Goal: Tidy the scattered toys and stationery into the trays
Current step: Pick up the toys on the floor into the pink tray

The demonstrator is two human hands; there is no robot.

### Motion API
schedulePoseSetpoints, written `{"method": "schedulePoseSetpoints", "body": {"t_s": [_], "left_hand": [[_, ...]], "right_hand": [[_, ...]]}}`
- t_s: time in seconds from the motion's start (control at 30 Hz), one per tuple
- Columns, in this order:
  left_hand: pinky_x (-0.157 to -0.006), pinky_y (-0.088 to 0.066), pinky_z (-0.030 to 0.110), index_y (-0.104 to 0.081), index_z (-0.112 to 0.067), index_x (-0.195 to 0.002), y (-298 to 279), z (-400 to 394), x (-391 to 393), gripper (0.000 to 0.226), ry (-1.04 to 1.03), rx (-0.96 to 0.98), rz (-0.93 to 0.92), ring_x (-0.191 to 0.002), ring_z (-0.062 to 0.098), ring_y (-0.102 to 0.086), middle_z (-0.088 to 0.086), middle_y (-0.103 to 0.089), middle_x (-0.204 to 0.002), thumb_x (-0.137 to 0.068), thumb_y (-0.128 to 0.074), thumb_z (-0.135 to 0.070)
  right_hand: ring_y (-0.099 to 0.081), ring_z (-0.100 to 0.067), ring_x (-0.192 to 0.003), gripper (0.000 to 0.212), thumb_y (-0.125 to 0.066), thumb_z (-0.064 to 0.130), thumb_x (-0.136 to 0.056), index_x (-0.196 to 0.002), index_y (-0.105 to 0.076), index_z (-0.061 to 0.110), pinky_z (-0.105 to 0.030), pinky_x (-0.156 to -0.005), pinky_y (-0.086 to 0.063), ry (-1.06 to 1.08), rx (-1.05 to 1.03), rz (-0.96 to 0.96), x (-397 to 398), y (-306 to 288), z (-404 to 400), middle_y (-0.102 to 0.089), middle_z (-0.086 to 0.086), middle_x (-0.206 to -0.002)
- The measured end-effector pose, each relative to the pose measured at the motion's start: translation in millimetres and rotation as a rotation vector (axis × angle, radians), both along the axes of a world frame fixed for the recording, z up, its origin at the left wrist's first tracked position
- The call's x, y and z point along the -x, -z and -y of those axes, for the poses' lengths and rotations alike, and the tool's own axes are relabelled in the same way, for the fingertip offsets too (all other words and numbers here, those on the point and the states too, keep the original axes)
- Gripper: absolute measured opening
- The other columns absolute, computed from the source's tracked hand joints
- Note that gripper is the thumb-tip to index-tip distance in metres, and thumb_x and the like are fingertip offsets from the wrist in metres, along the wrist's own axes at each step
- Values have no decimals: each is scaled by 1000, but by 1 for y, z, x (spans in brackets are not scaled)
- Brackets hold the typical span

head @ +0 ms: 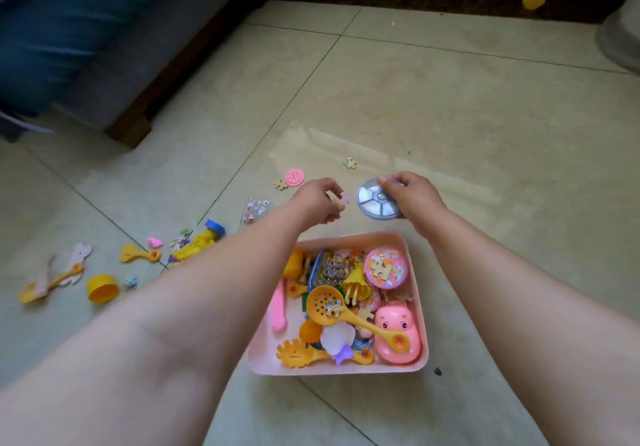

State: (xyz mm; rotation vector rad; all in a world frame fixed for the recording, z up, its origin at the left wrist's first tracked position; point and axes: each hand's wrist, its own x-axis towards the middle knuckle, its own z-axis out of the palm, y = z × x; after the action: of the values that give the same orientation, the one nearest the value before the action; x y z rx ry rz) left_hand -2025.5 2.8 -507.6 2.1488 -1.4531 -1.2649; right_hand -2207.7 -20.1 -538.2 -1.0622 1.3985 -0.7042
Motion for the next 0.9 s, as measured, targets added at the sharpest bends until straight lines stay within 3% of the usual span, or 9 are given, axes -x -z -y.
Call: {"method": "schedulePoseSetpoints", "body": {"t_s": [0.1,0.23,0.33,0.4,0.5,0.67,0.77,0.9], "left_hand": [[-58,-49,25,-56,-13,-98,-17,-28,-27,18,78,-189,-41,-61,18,-58,9,-64,-74,-87,-63,0],[-61,-52,24,-61,-21,-88,-37,-60,-54,22,180,-473,10,-66,14,-62,2,-66,-77,-85,-65,0],[-77,-52,29,-67,-24,-87,-44,-68,-55,3,282,-521,211,-86,16,-66,-1,-69,-90,-88,-67,-21],[-75,-52,29,-71,-16,-92,-41,-62,-48,12,265,-386,314,-81,18,-66,4,-71,-93,-90,-64,-26],[-72,-54,31,-72,-9,-93,-41,-42,-30,22,220,-174,343,-73,20,-63,10,-71,-90,-94,-57,-25],[-77,-50,32,-65,-9,-112,-32,-7,-12,25,246,-31,494,-92,25,-63,10,-70,-105,-94,-51,-21],[-79,-44,31,-52,-9,-125,-16,9,-26,32,143,-9,544,-108,29,-58,12,-58,-124,-94,-48,-16],[-102,-37,29,-30,-9,-143,6,29,-45,47,-71,-185,364,-131,26,-42,8,-39,-145,-97,-36,-11]], "right_hand": [[-53,-16,-59,22,-67,37,-87,-85,-65,15,-22,-49,-40,-188,83,-103,-14,-11,-11,-61,-2,-72],[-51,-12,-60,24,-69,44,-84,-74,-64,22,-26,-56,-38,-526,175,-260,-37,-21,-29,-60,4,-67],[-50,-12,-60,30,-62,47,-87,-68,-65,24,-27,-58,-37,-725,251,-449,-49,-23,-42,-56,6,-60],[-56,-16,-68,27,-59,45,-89,-74,-70,25,-27,-59,-39,-684,285,-531,-49,-21,-46,-61,6,-66],[-61,-18,-85,15,-63,40,-87,-89,-70,27,-27,-66,-42,-542,298,-618,-41,-17,-46,-65,4,-89],[-60,-18,-86,15,-65,41,-86,-95,-67,29,-28,-67,-43,-509,307,-666,-41,-11,-38,-63,3,-97],[-60,-21,-91,16,-61,36,-89,-101,-66,26,-28,-70,-42,-457,301,-673,-52,-6,-20,-63,-1,-102],[-59,-25,-102,26,-61,34,-90,-113,-61,21,-30,-80,-45,-444,222,-743,-66,4,10,-61,-6,-113]]}}
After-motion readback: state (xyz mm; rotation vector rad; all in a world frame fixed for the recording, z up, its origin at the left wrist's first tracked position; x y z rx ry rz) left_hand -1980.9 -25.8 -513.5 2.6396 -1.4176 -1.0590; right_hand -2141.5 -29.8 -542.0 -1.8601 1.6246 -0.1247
